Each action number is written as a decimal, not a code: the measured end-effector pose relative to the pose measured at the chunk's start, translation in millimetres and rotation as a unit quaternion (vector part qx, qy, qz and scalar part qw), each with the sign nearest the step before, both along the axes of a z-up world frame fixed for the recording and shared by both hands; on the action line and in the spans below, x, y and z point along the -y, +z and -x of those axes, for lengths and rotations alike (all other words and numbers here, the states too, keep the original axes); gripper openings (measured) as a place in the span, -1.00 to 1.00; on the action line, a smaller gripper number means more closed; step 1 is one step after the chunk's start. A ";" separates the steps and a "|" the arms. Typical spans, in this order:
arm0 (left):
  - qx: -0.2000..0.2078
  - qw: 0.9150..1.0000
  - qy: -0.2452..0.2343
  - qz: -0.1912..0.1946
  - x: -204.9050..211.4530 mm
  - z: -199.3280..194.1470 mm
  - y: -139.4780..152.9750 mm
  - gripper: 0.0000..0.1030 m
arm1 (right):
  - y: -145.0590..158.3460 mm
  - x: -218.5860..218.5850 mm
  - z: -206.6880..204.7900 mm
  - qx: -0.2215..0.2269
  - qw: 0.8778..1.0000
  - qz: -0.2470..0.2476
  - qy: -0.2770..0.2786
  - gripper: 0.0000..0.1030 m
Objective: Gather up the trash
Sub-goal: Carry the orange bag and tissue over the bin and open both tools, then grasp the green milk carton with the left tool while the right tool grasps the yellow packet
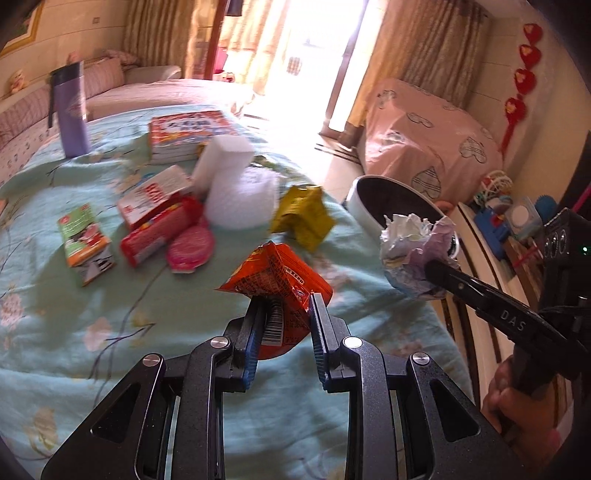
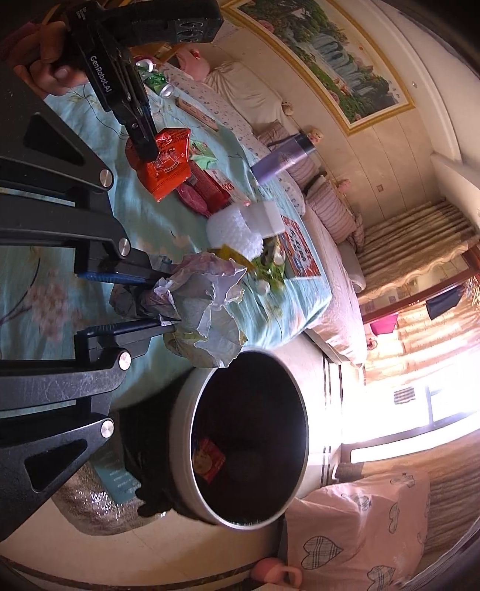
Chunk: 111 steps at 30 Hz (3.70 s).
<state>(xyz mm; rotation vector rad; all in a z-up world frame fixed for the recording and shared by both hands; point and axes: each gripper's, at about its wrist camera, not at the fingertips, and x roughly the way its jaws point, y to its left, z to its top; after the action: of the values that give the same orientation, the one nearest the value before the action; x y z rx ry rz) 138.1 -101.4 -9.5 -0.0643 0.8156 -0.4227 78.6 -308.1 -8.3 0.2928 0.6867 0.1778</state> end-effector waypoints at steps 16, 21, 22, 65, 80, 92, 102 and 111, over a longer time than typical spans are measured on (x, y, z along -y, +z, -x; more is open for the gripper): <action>0.016 0.997 -0.072 -0.019 81.9 -13.1 10.0 -0.55 | 7.6 67.5 5.0 0.009 0.998 -0.001 -0.061 -0.66; 0.019 0.996 -0.087 -0.018 100.7 -24.5 16.1 -0.55 | 10.5 80.9 -1.5 0.008 0.998 0.000 -0.067 -0.66; 0.019 0.996 -0.090 -0.020 105.5 -28.4 17.8 -0.55 | 11.2 84.8 -3.7 0.007 0.998 0.000 -0.068 -0.66; -0.016 0.997 -0.078 -0.019 134.2 -63.1 9.5 0.14 | 13.9 125.1 -48.6 -0.024 0.998 -0.014 -0.063 0.58; -0.027 0.999 0.023 -0.006 11.5 -12.0 -12.6 0.16 | -0.2 37.1 -11.8 -0.025 0.999 -0.023 -0.008 0.78; -0.049 0.994 0.093 -0.004 -63.2 -4.5 -33.1 0.16 | -14.3 -26.6 -15.2 -0.041 0.998 -0.006 0.048 0.78; -0.059 0.986 0.153 0.011 -106.5 -13.9 -37.1 0.19 | -13.6 -45.3 -31.5 -0.039 0.997 -0.001 0.060 0.78; -0.064 0.980 0.188 0.019 -130.7 -33.4 -36.8 0.29 | -15.5 -58.0 -46.5 -0.041 0.997 0.000 0.065 0.78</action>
<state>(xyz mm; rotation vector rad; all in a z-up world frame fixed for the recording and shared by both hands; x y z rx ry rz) 171.5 29.3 -46.3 -0.2796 0.9003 -0.0770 125.1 -250.1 -23.9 0.2571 0.7870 0.2921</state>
